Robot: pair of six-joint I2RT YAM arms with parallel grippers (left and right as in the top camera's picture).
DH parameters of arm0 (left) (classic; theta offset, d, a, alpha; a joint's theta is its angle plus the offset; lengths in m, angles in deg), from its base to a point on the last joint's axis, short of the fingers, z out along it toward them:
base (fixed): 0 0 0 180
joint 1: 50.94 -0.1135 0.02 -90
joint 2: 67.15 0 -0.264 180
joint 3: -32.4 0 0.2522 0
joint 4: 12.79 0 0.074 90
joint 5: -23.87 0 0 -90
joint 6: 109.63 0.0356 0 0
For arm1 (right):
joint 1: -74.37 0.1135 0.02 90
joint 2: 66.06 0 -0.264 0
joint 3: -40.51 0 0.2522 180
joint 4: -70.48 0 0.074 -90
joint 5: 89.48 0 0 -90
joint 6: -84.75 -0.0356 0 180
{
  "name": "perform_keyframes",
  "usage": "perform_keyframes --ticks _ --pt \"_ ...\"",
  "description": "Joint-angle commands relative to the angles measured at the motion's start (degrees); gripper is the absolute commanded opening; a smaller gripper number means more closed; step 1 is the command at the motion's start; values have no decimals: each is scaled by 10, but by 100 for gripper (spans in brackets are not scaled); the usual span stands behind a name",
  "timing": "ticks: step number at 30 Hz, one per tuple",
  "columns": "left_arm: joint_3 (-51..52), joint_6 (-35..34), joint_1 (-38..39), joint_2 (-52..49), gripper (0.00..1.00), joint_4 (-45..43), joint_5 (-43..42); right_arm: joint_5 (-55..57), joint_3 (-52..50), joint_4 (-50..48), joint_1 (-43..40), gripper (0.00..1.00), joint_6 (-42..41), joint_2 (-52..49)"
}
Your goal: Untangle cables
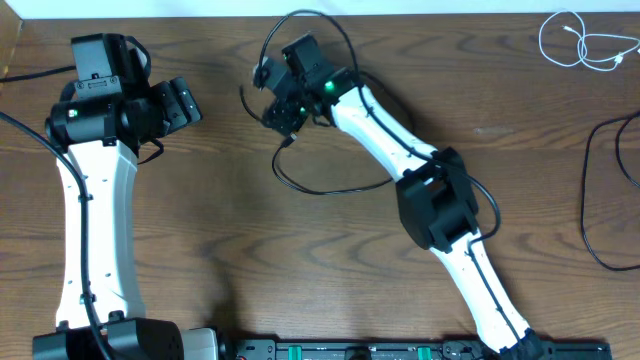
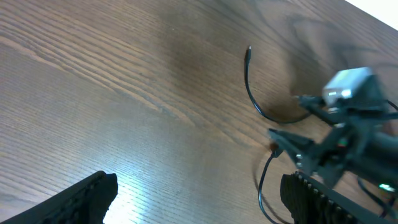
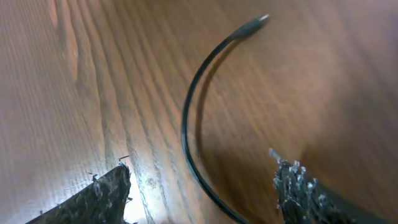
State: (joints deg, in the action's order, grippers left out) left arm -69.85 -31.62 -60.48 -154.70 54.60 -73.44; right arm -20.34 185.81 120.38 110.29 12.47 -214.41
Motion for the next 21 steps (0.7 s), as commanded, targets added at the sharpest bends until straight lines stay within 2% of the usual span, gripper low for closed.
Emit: perform_keyframes --ticks 1,18,21 --pt "-5 6 -2 11 89 2 5 -5 10 -14 14 72 28 -16" --pt "-5 6 -2 11 89 11 5 19 9 -69 27 61 -2 -65" --pt "-5 6 -2 11 89 15 5 19 8 -68 27 48 -30 -67"
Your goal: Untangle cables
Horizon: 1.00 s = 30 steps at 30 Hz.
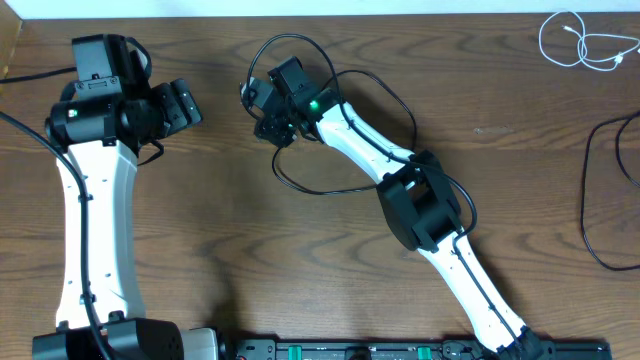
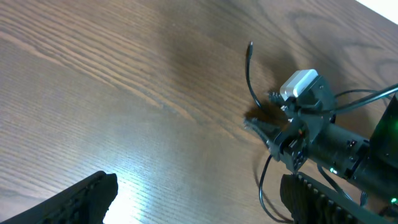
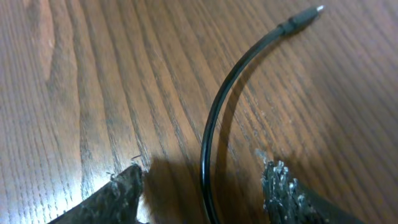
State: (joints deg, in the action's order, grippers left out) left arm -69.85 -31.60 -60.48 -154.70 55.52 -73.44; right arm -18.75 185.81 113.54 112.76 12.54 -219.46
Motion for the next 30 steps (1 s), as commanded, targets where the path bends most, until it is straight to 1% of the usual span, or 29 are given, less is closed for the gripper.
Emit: perform_keyframes --ticks 1,2,3,4,6,9,12,15,17,18,20,24,27,30 --pt "-5 5 -2 11 89 7 5 3 8 1 2 41 -36 -18" --pt "-5 5 -2 11 89 7 5 3 8 7 2 32 -42 -18" --pt "-5 5 -2 11 89 7 5 3 8 21 2 13 -45 -18" --pt "-5 5 -2 11 89 7 5 3 8 26 2 8 -45 -18" --pt "-5 5 -2 11 89 7 5 3 8 36 -2 1 -49 -13" --pt "-5 5 -2 11 89 7 5 5 8 49 -14 1 -76 7" --pt "-5 5 -2 11 89 7 5 4 8 80 -33 1 -93 56" --pt "-5 5 -2 11 89 7 5 5 8 136 -48 1 -90 110" --pt "-5 5 -2 11 89 7 5 5 8 189 -58 1 -72 152" --pt "-5 5 -2 11 89 7 5 5 8 230 -62 1 -64 178" --pt "-5 5 -2 11 89 7 5 3 8 276 -66 1 -64 200" --pt "-5 5 -2 11 89 7 5 -41 8 357 -66 1 -64 210" --pt "-5 5 -2 11 89 7 5 -49 7 405 -50 1 -64 193" --pt "-5 5 -2 11 89 7 5 -49 7 411 -24 1 -65 165"
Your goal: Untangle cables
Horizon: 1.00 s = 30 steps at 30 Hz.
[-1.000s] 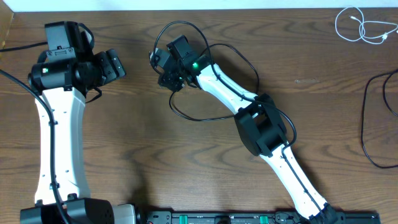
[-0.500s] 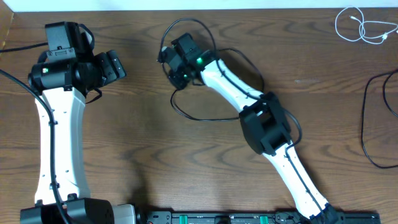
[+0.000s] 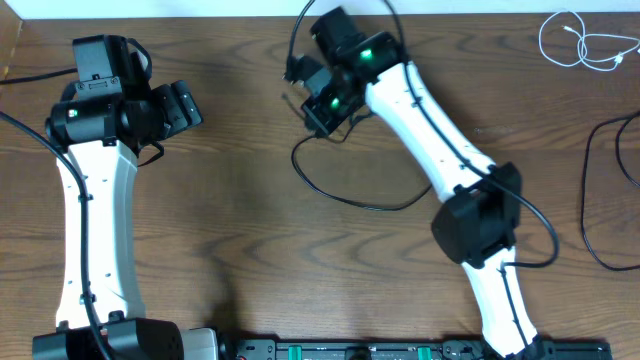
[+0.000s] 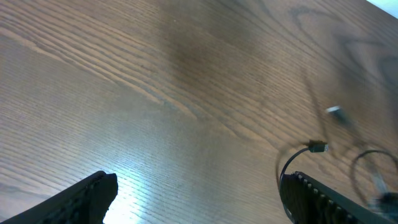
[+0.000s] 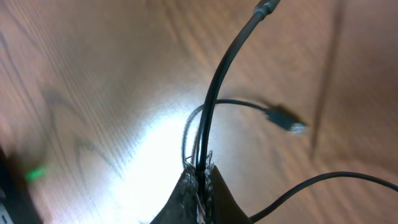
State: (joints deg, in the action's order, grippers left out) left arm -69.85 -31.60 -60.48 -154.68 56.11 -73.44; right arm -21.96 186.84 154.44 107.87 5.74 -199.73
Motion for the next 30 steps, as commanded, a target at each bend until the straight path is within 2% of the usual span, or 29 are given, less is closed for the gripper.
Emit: perform_keyframes --ticks 1,8,9,10,11,12,14,17,20,21,25,30 --pt "-5 5 -2 10 89 1 5 -17 -4 -2 33 1 1 -42" --pt "-5 6 -2 10 89 1 5 0 -4 -25 93 1 2 -85" --pt "-5 6 -2 10 89 1 5 18 -4 -25 99 8 2 -86" --pt "-5 6 -2 10 89 1 5 29 -4 -25 102 20 -1 -86" --pt "-5 5 -2 10 89 1 5 53 -4 -27 107 42 -11 -86" --pt "-5 5 -2 10 89 1 5 74 -4 -29 109 56 -18 -86" --pt "-5 5 -2 10 89 0 5 110 -4 -31 110 68 -33 -86" --pt "-5 5 -2 10 89 1 5 164 -4 -32 110 72 -62 -86" --pt "-5 5 -2 10 89 1 5 179 -4 -24 108 72 -61 -90" --pt "-5 5 -2 10 89 1 5 177 -5 -20 108 71 -43 -92" --pt "-5 6 -2 10 89 1 5 119 -11 40 108 68 136 -99" --pt "-5 6 -2 10 89 1 5 118 -44 33 97 64 174 -99"
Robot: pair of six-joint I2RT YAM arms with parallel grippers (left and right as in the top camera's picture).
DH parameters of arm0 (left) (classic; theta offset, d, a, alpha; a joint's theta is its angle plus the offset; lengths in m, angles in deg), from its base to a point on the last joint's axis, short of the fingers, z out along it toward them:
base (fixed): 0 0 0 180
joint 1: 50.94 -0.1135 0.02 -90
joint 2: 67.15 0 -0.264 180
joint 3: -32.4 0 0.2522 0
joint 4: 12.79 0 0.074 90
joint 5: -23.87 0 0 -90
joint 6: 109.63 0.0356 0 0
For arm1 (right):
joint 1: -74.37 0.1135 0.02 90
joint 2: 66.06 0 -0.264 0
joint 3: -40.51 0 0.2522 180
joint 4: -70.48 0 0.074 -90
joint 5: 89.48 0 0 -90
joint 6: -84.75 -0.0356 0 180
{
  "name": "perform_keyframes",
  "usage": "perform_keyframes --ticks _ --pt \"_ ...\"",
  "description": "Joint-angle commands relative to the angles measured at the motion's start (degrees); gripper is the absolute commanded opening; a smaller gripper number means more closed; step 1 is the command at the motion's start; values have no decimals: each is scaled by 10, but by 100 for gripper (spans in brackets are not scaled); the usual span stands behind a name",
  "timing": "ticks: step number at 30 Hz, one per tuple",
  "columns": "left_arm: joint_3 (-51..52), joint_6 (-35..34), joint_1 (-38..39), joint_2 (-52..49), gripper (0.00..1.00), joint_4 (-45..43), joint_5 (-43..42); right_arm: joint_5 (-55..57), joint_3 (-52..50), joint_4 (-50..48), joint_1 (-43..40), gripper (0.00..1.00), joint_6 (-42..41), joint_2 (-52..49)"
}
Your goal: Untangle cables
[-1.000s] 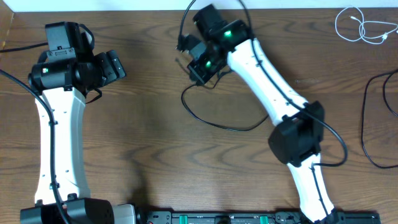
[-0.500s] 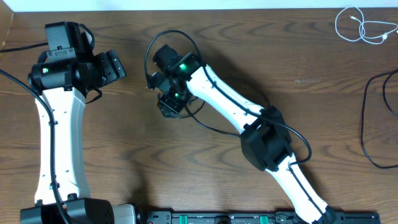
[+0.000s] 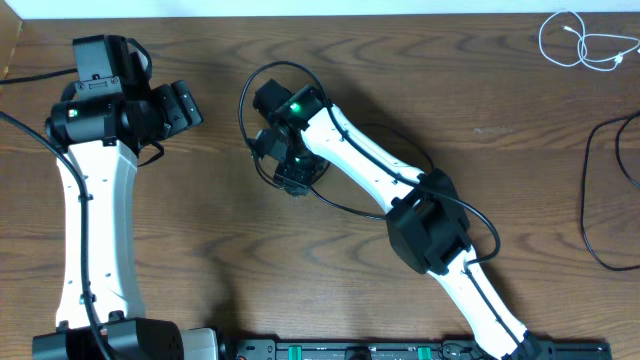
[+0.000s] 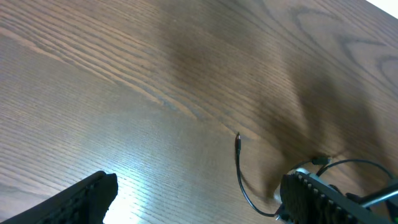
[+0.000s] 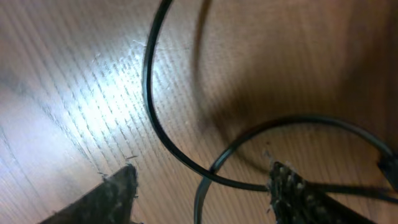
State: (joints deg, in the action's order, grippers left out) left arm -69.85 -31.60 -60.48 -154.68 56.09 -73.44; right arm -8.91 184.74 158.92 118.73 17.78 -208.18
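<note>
A thin black cable (image 3: 243, 100) lies in loose loops on the wooden table (image 3: 200, 250), at the back and middle. My right gripper (image 3: 290, 175) sits low over those loops, open. In the right wrist view two strands of the cable (image 5: 148, 81) cross between the spread fingers of the gripper (image 5: 205, 199), and neither finger grips them. My left gripper (image 3: 190, 105) hovers to the left, open and empty (image 4: 199, 199). In its view one free cable end (image 4: 239, 165) curves toward the right finger.
A coiled white cable (image 3: 585, 40) lies at the back right corner. Another black cable (image 3: 600, 190) runs along the right edge. The right arm's own lead loops beside its elbow (image 3: 490, 215).
My right gripper was shut on the black cable near the back of the table. Now it is open, nearer and further left, and the cable lies loose on the wood. The left arm is unchanged.
My right gripper was open over one free end of the black cable, then lower with that end between its fingers. After that it was shut on the cable further back and right. Now it is open again over the loops.
</note>
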Motion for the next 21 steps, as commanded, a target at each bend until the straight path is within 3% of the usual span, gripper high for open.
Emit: perform_keyframes --ticks 1,5,6,9,10,12,17,21 --pt "-5 6 -2 10 89 1 5 -13 -35 -28 -15 64 54 -15" --pt "-5 6 -2 10 89 1 5 -12 -95 -99 -18 59 54 -15" --pt "-5 6 -2 10 89 1 5 -12 -108 -116 -18 45 54 -15" --pt "-5 5 -2 10 89 1 5 -12 -109 -126 -18 22 53 -14" --pt "-5 5 -2 10 89 1 5 -12 -105 -126 -18 10 48 -13" --pt "-5 5 -2 10 89 1 5 -8 -91 -123 -21 1 21 -12" --pt "-5 5 -2 10 89 1 5 5 -6 -77 -59 1 -55 26" --pt "-5 5 -2 10 89 1 5 5 72 -26 -115 1 -63 81"
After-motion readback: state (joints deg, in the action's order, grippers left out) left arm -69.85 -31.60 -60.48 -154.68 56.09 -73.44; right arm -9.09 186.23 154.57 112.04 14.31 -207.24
